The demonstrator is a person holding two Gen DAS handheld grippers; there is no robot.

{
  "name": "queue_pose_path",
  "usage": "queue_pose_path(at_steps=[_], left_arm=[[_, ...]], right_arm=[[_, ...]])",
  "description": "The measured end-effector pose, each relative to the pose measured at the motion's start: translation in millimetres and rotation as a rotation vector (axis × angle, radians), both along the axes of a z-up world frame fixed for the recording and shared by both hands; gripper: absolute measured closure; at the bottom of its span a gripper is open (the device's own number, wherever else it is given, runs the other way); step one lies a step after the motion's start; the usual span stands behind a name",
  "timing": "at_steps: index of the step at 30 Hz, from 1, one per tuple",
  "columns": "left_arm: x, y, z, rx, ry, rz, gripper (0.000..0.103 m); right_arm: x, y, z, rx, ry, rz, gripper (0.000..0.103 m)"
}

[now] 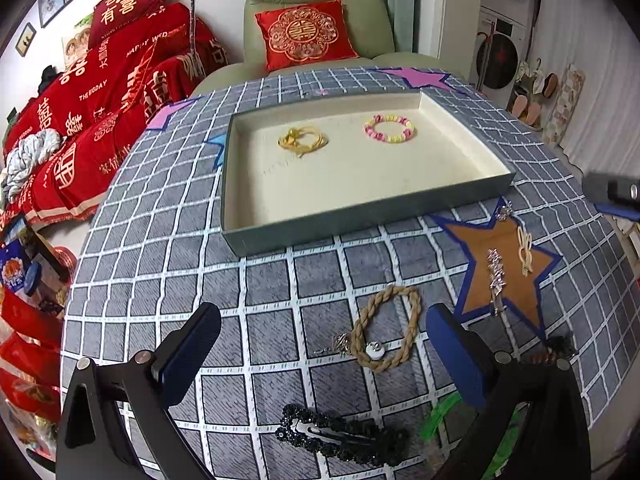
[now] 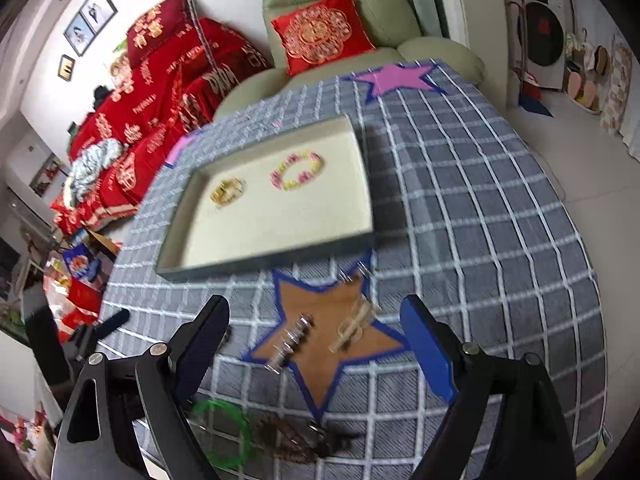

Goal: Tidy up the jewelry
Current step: 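Reach the left tool to the brown braided bracelet and grasp it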

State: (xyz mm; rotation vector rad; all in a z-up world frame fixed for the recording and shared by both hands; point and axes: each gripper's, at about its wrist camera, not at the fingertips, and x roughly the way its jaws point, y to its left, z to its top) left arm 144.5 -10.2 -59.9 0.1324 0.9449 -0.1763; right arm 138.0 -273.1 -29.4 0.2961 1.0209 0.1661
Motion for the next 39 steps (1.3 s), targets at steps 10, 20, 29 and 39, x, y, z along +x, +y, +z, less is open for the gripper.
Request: queue_pose_path(at_steps=[10,20,29,39], left_arm=[[6,-16,-14,0.015,0.022,-0.063,0.000],[16,-37,-27,0.055,0.062,-0.137,0.009],[20,-42,-34,0.053,0.093,-0.174,0.020],[16,-46,-31,0.010,0.113,-0.230,0.069]], right_arm=[[-4,-5,-45,-0.081,0.118,-0.075,0.014],[7,1,-66,-0.143,0.159,-0.096,0.014],[17,22,-74,-0.261,0.158,-0.074,0.025],[7,46,-70,-0.326,0.130,0.010,0.065]])
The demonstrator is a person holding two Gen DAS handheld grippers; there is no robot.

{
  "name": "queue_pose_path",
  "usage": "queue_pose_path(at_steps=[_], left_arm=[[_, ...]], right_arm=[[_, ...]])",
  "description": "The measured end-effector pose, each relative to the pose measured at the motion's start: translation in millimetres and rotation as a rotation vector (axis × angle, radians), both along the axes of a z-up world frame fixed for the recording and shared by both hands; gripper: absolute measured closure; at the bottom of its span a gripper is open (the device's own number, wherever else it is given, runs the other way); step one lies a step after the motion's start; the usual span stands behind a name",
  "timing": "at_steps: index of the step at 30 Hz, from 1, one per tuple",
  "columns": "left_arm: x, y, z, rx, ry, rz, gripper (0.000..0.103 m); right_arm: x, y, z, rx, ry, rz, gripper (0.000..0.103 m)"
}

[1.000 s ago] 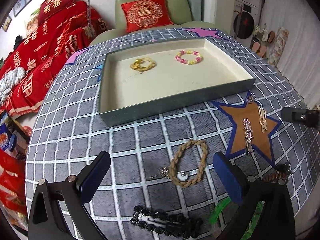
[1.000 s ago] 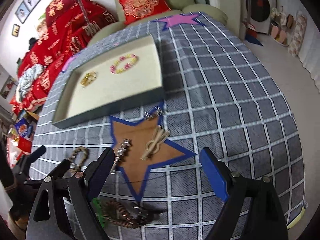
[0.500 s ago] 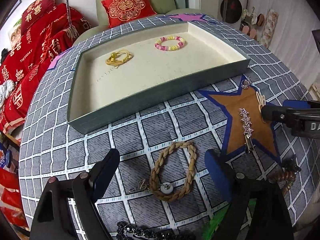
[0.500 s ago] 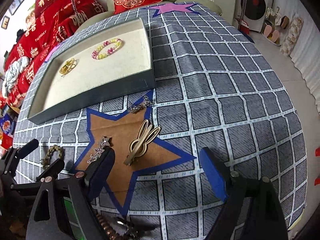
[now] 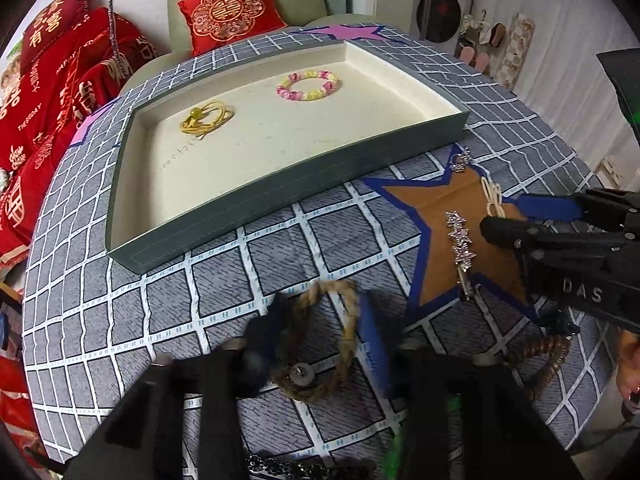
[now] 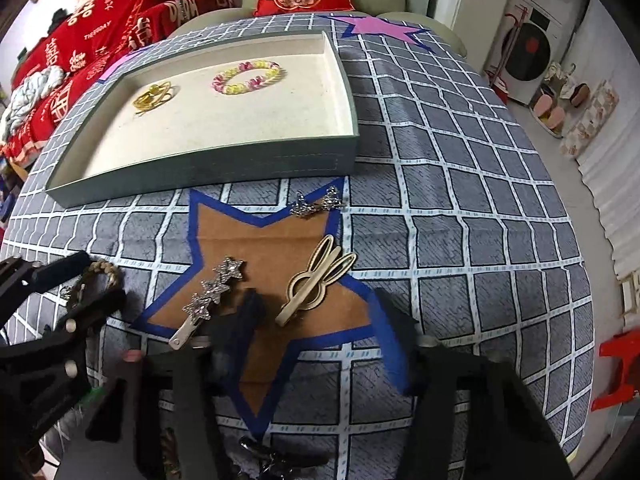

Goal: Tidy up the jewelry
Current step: 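Reach the left tool to the brown braided bracelet and grasp it, then place the braided bracelet in the tray while the right tool drops a gold hair clip there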

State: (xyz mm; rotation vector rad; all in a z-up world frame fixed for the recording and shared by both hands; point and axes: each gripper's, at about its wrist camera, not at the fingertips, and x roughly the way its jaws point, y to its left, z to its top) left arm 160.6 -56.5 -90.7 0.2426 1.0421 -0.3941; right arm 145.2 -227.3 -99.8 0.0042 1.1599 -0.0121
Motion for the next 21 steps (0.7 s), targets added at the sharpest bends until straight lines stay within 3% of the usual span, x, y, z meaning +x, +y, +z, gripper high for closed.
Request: queue_pose_path(at_steps=[1,2,6,21], left_arm=[[0,0,0,0.000,0.000,-0.001,0.072],[0,0,0,-0.002,0.000,-0.004,0.084],[0,7,7,-0.040,-0.014,0.018,0.084],[-2,60,62,-0.267,-0.069,0.140,0.084]], right_arm=[[-1,1,1,0.001,-0.002,0.005,0.083],[-2,1,1,0.003,-0.001,0.008,0.087],[-5,-3,2,0.041,-0.008,0.006,0.093],[-17,-40,41,0.266,-0.090,-0.025,0.094]])
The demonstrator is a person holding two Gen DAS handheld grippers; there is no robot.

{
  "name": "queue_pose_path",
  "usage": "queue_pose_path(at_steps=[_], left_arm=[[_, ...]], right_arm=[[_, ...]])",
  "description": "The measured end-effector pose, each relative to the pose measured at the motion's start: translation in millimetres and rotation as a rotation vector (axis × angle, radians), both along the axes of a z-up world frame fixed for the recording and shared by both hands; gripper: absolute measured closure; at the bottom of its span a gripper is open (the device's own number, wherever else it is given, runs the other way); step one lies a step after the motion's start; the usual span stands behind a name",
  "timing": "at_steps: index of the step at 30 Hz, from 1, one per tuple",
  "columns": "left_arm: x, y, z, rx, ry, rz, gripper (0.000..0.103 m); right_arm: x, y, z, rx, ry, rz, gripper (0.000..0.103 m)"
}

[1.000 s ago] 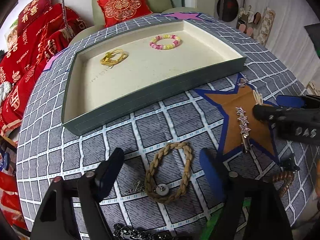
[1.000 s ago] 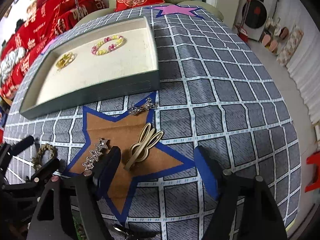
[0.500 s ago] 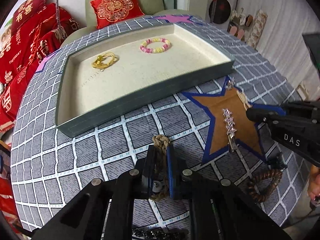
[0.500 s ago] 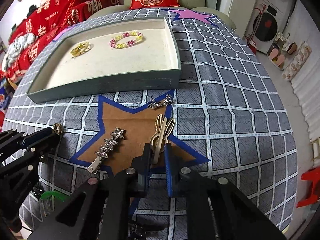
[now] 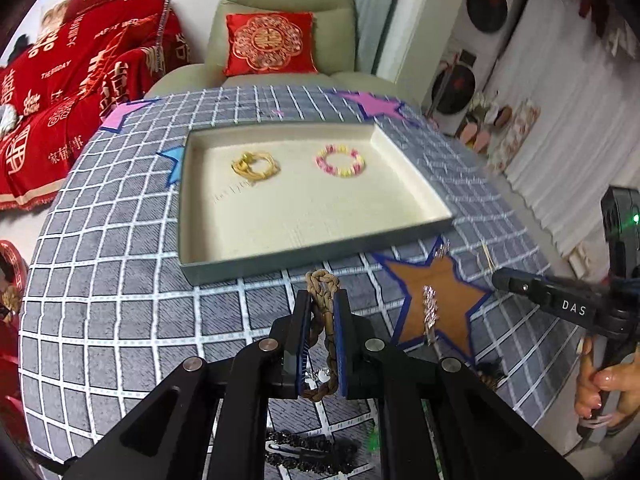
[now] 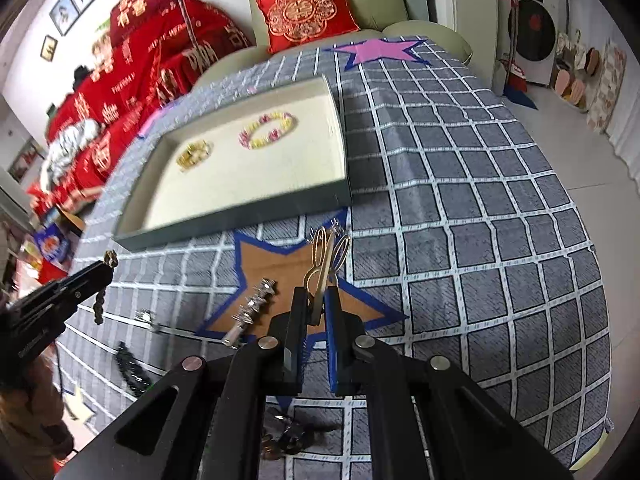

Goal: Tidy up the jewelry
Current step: 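Place the braided bracelet in the tray while the right tool drops a gold hair clip there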

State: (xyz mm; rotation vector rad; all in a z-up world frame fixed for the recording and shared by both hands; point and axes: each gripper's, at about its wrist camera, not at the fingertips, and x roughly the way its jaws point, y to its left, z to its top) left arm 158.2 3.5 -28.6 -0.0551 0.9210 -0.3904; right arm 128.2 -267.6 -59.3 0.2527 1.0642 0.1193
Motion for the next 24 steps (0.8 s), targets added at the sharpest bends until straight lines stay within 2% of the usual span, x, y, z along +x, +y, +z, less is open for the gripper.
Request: queue_pose_path(at_steps=[6,11,14,24], left_arm=[[6,6,19,-0.010,-0.038,0.026,0.084],[17,10,29,-0.009,-0.063,0.052,0.083],[33,16,33,-0.012,-0.068,0.099,0.084],[91,17,21,-0.004,-0.042,0.143,0.084]], right_arm=[[5,-3,17,0.066,-0.025,0.003,0.094],[20,3,29,0.062,-0.050,0.025,0.094],[34,8,35,0.054,-0.065,0.043,0.094],[101,29,31,0.040,-0.058,0.096,0.094]])
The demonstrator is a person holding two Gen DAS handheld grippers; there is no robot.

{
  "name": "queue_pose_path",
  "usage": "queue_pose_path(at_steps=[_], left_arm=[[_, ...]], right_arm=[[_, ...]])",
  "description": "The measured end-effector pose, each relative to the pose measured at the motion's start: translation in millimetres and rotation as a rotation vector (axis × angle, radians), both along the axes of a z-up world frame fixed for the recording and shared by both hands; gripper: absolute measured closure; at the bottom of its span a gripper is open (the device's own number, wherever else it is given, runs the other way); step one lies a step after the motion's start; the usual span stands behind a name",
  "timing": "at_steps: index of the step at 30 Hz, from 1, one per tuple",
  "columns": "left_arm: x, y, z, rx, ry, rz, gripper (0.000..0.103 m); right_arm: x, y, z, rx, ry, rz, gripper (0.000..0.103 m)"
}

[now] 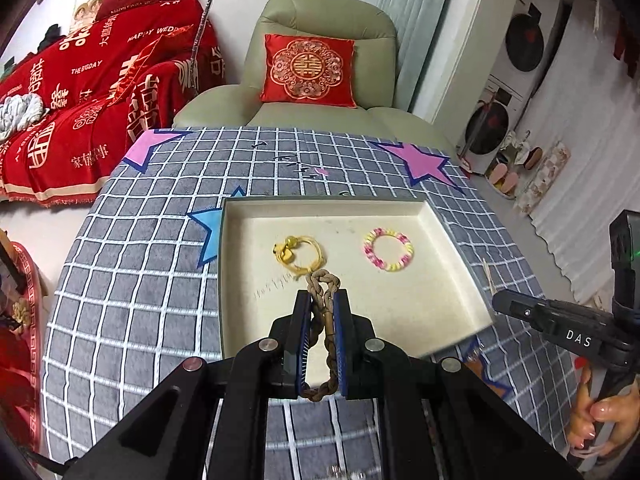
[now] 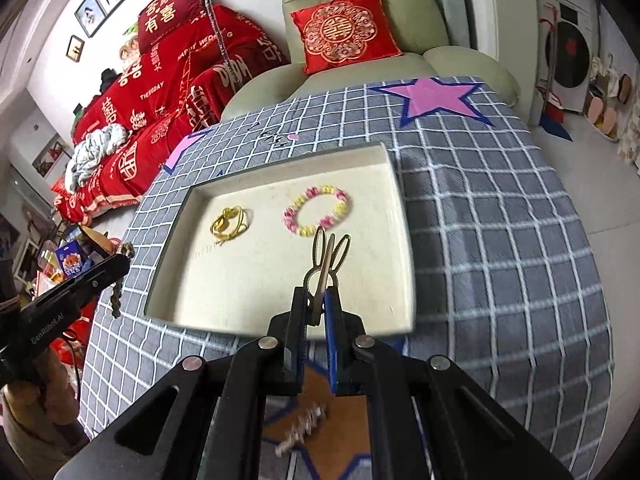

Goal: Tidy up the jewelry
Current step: 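Place the braided bracelet in the tray while the right tool drops a gold hair clip there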

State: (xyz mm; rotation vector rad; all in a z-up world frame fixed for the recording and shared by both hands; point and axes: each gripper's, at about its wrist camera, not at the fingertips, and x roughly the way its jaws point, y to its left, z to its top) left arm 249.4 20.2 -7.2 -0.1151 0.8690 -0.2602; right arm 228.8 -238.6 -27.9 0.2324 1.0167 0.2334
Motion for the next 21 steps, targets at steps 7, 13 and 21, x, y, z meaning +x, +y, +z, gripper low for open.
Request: queue_pose_path(at_steps=[7,13,21], left_arm=[[31,-8,-15,0.017,0.032,0.014,0.084],[51,-19,-33,0.073,0.047,0.014,0.084],[73,-28,-62,0.122,0.103,0.020,0.083]], right_arm=[[40,18,-11,-0.034,0.007,0.040,0.094],[68,25,-25,-0.053,0.024,0.050,0.094],[99,38,-56,-0.070,0.073,0.058,0.094]])
